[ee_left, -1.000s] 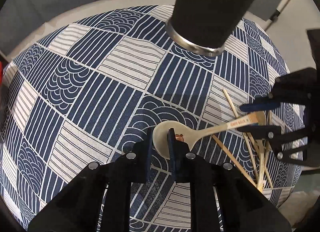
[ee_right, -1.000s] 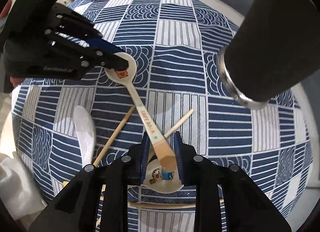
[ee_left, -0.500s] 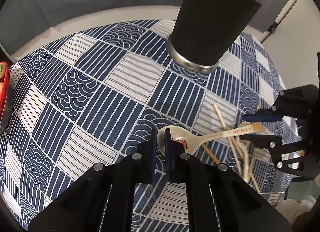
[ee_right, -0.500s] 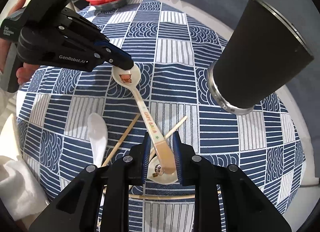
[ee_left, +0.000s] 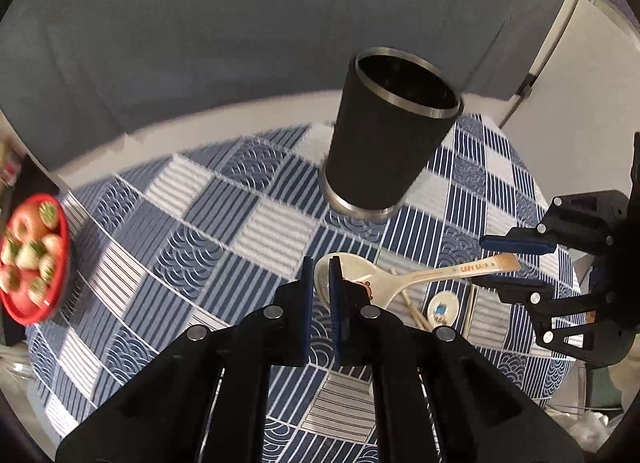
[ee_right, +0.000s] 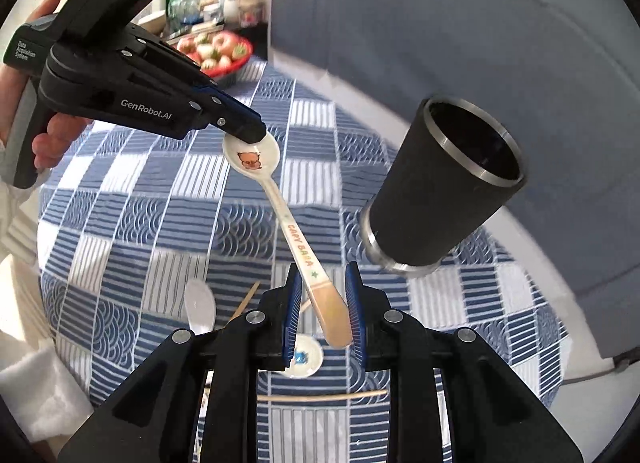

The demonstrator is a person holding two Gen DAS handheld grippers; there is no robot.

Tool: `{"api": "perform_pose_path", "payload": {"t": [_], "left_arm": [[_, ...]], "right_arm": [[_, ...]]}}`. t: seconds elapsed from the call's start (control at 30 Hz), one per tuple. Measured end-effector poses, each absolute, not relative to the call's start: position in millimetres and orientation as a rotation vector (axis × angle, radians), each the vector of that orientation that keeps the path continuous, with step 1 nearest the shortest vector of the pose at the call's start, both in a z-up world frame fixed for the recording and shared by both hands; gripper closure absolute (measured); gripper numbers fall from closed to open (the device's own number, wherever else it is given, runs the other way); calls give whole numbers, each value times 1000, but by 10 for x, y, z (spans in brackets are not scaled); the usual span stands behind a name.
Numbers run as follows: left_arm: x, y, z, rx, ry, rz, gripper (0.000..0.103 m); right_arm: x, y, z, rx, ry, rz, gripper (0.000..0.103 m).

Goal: Organize utensils
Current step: 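Lift the cartoon spoon with both tools toward the black cup, then lower the spoon into the black cup and open both tools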

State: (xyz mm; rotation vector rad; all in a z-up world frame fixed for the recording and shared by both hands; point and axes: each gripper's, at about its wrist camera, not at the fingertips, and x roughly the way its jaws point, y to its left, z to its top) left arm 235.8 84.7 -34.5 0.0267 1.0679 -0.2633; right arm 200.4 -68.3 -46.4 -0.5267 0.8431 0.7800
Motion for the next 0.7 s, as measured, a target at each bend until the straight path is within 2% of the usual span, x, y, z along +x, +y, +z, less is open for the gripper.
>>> {"api": "perform_pose_path", "payload": {"t": [0.37, 0.7], "left_arm": [[2630, 648, 351, 104, 954, -268, 95], [3114, 207, 376, 101, 943, -367, 95]], "right_arm": [[2236, -845, 126, -504, 720, 715, 82], [2609, -1198, 364, -608, 734, 598, 82]]}}
